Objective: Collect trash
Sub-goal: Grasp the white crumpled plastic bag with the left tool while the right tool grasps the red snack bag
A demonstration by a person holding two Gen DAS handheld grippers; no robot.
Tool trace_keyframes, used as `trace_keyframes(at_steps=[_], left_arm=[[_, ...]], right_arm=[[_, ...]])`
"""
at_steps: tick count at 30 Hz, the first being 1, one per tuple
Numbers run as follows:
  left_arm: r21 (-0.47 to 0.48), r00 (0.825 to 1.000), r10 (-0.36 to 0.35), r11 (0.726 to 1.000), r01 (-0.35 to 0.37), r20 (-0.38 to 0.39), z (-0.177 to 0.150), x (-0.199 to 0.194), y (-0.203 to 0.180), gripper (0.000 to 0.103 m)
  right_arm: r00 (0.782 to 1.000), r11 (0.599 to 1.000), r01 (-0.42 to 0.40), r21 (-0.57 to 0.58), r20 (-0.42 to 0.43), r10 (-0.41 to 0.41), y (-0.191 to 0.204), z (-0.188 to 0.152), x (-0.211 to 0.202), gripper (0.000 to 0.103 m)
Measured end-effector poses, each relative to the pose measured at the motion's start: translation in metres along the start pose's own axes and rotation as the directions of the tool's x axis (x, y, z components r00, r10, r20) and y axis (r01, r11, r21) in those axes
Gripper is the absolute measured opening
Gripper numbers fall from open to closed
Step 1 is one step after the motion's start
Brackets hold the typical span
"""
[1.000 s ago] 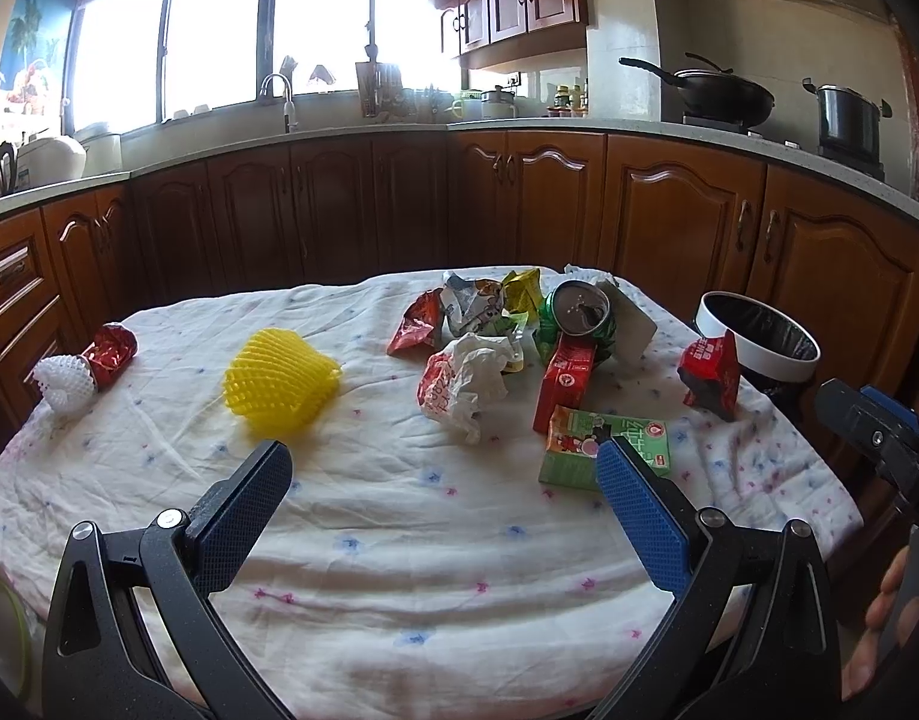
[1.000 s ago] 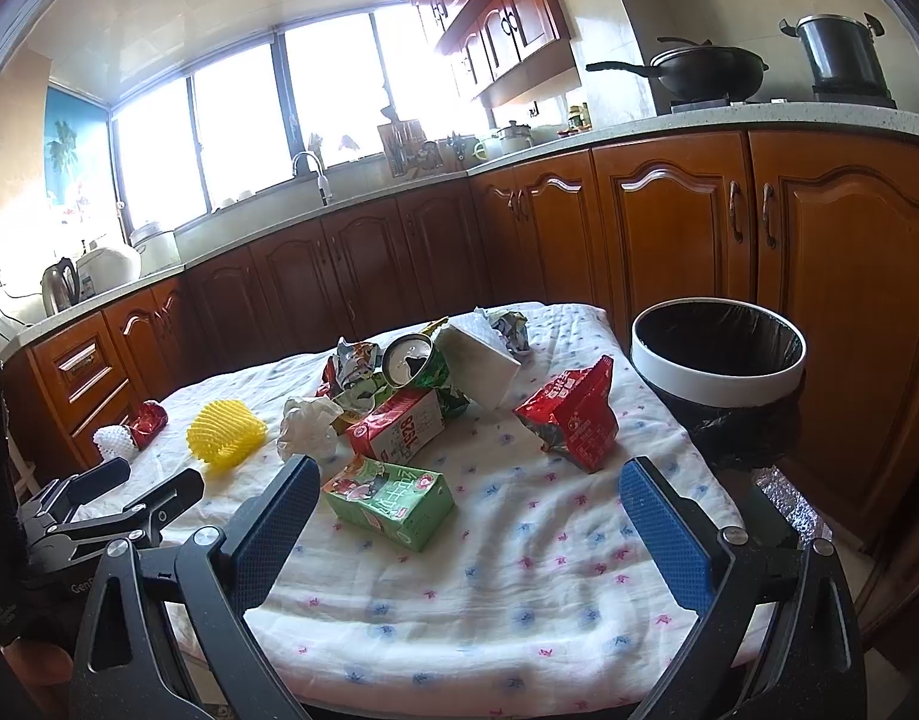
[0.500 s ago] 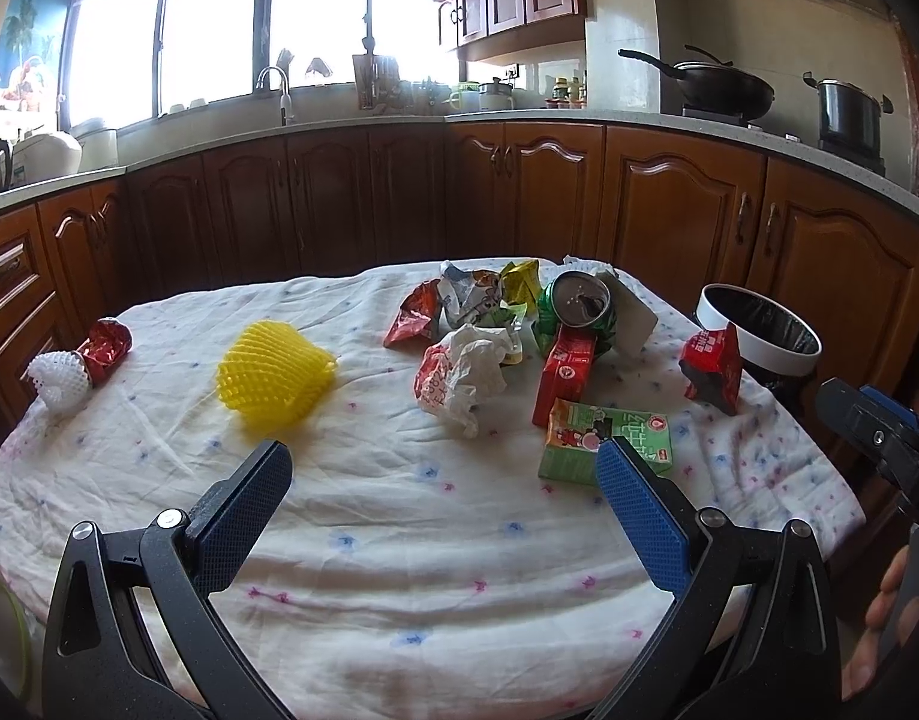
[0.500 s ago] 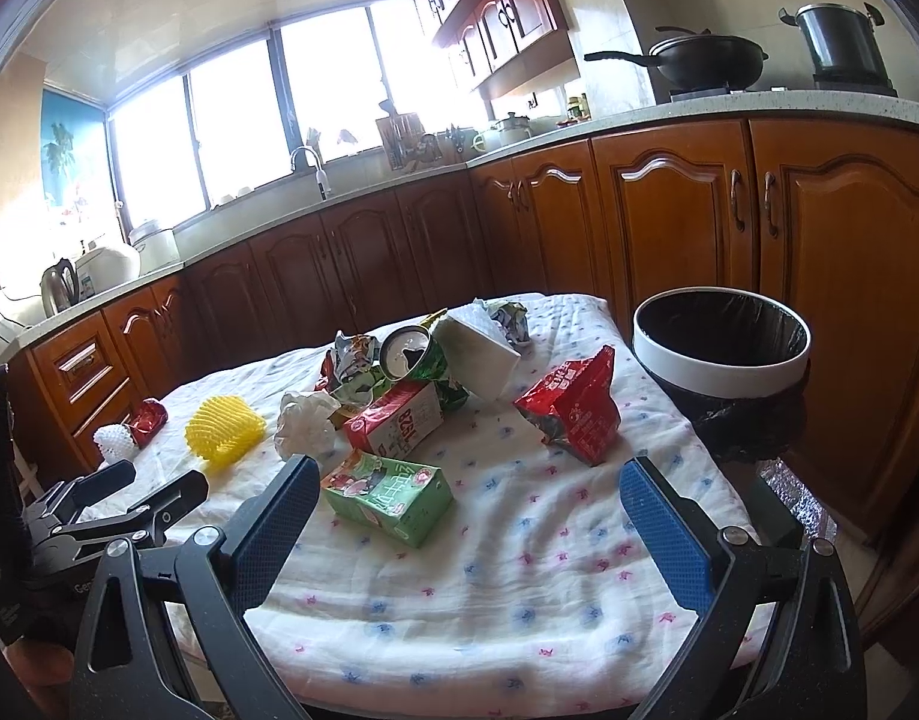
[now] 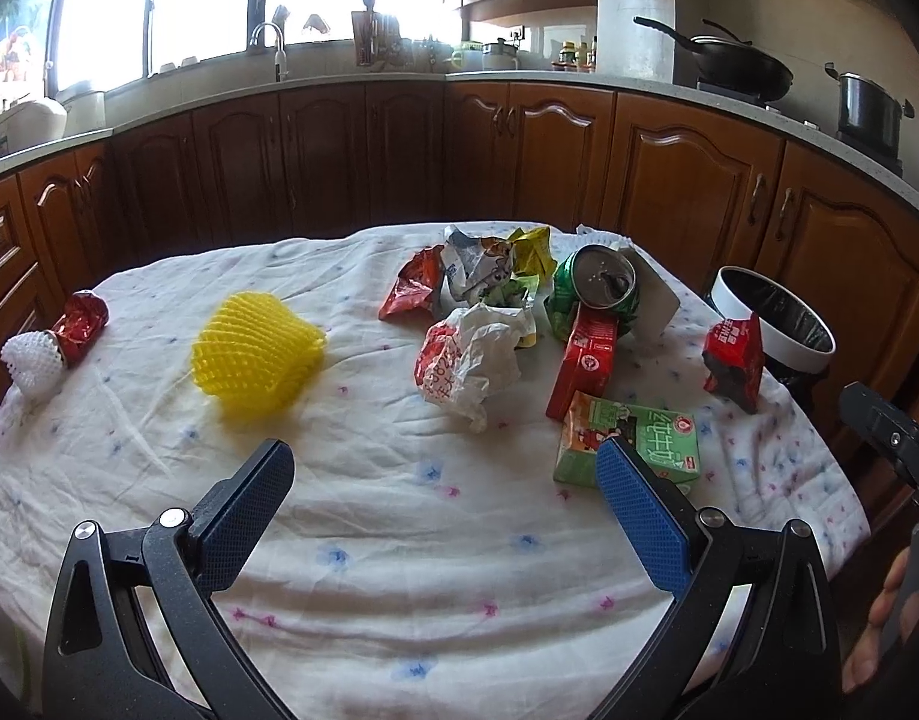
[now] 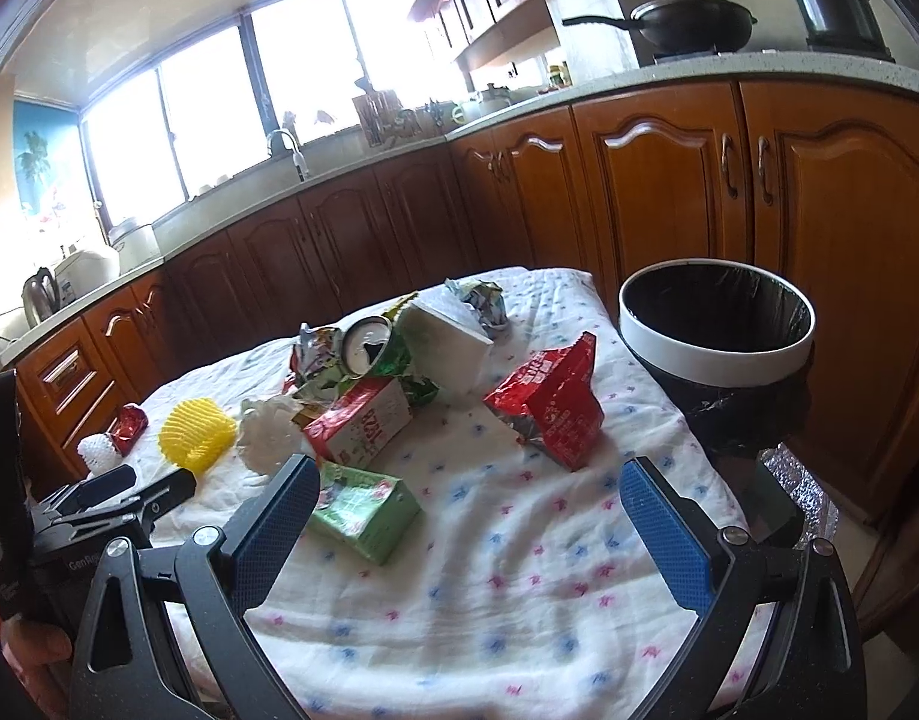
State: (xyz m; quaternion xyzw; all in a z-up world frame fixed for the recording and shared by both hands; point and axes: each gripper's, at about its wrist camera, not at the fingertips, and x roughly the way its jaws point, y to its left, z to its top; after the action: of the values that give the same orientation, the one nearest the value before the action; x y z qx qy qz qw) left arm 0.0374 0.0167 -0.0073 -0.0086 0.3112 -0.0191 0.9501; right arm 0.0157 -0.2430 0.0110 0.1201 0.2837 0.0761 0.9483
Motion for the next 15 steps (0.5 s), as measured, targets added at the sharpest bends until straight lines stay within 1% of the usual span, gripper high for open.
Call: trace_keyframes(at_steps=[4, 6, 9, 12, 15], left_arm=[[-0.006, 0.999, -0.021, 1.000, 0.021, -0.032, 0.013, 0.016, 0.001, 0.098], [-0.014, 0.998, -0.039, 0.999, 0.038, -0.053, 0.019, 0.026, 0.002, 0.097], [-0.016, 0.996, -0.043, 0.999, 0.042, -0.077, 0.026, 0.039, 0.001, 0.097], [-0.036, 0.991, -0.073, 0.997, 0.069, -0.112, 0.031, 0.054, 0.001, 0.097], [-0.040, 0.989, -0.060, 0.998, 0.055, -0.135, 0.036, 0.068, 0.002, 0.095]], right_arm=[[0.999, 1.000, 0.018, 0.013, -0.028, -0.017, -0.009, 0.009, 0.014, 0.100], [0.999, 0.999, 0.017, 0.028, -0.043, -0.016, -0.015, 0.014, 0.021, 0.100], [0.998, 0.998, 0.016, 0.067, -0.062, -0.011, -0.026, 0.021, 0.034, 0.099], [0.996, 0.994, 0.022, 0.106, -0.085, -0.013, -0.038, 0.028, 0.048, 0.095], [0.994, 0.992, 0.029, 0.123, -0.113, -0.015, -0.045, 0.034, 0.064, 0.090]])
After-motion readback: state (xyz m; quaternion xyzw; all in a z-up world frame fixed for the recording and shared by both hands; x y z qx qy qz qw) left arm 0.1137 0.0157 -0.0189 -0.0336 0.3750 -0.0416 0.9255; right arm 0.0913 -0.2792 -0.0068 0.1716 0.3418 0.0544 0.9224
